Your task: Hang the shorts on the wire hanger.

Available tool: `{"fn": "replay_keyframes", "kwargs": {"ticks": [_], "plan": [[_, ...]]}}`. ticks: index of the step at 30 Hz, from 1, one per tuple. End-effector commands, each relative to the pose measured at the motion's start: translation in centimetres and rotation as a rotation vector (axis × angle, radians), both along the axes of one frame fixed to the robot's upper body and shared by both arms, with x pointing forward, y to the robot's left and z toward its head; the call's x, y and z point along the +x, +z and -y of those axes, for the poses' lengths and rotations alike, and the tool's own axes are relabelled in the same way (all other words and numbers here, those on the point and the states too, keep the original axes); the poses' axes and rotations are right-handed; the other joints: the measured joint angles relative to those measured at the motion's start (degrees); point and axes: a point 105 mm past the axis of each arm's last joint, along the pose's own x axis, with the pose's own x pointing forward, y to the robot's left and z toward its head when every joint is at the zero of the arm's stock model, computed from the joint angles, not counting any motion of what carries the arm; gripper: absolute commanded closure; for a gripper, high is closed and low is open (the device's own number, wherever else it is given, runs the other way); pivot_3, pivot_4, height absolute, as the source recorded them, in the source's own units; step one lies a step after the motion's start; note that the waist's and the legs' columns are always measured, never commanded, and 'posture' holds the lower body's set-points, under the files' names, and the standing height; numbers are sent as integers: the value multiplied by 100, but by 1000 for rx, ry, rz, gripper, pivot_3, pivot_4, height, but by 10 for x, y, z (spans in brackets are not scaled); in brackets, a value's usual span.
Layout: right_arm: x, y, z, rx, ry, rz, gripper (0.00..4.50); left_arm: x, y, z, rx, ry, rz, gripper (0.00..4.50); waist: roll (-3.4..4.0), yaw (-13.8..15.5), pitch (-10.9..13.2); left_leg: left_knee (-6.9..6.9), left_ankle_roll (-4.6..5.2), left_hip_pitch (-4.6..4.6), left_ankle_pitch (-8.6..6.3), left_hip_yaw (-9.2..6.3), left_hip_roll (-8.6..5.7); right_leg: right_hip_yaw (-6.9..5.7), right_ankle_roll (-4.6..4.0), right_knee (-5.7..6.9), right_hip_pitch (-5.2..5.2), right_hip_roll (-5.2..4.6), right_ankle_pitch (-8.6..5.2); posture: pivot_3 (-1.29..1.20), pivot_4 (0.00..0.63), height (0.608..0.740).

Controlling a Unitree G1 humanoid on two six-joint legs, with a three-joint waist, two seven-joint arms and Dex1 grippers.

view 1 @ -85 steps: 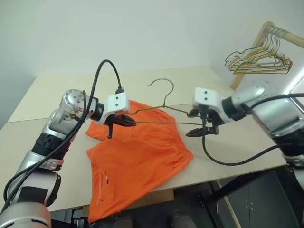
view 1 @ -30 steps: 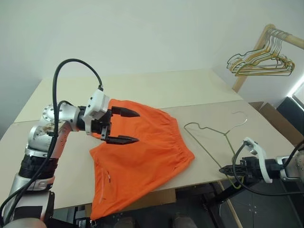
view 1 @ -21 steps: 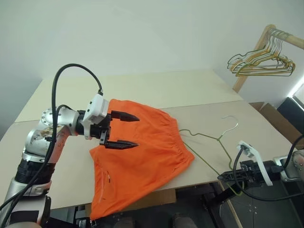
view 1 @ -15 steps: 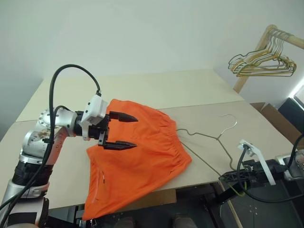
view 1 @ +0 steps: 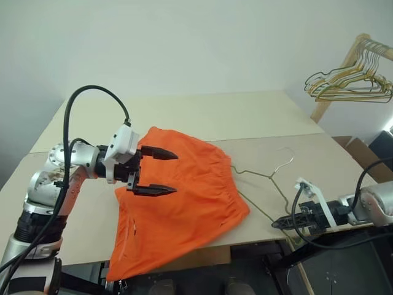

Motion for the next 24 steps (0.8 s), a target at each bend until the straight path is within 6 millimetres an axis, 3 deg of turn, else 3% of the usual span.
{"fn": "replay_keyframes", "kwargs": {"ticks": [1,8,16,24], "plan": [[7,5,-2,6,28,32,4500,-3,10,-1,2,-5,57,71,1,16,0,0,0,2,0,0,0,0,0,0,2,1,0,34,0,740],[43,7,-9,81,-120,35,4500,-1,9,-1,6,-3,65,71,1,4,-1,-2,-2,4,1,5,-2,3,-1,2,0,5,1,41,0,740],[36,-7,-31,88,-31,-13,4500,-2,8,-1,12,-5,72,71,3,55,-1,0,-4,-4,2,1,-2,-1,0,0,-2,1,1,48,0,740],[65,2,-40,157,-127,12,4500,-2,7,-1,12,-6,76,71,4,28,-2,-3,-7,1,4,5,-4,2,-1,6,-5,6,2,59,0,740]]}}
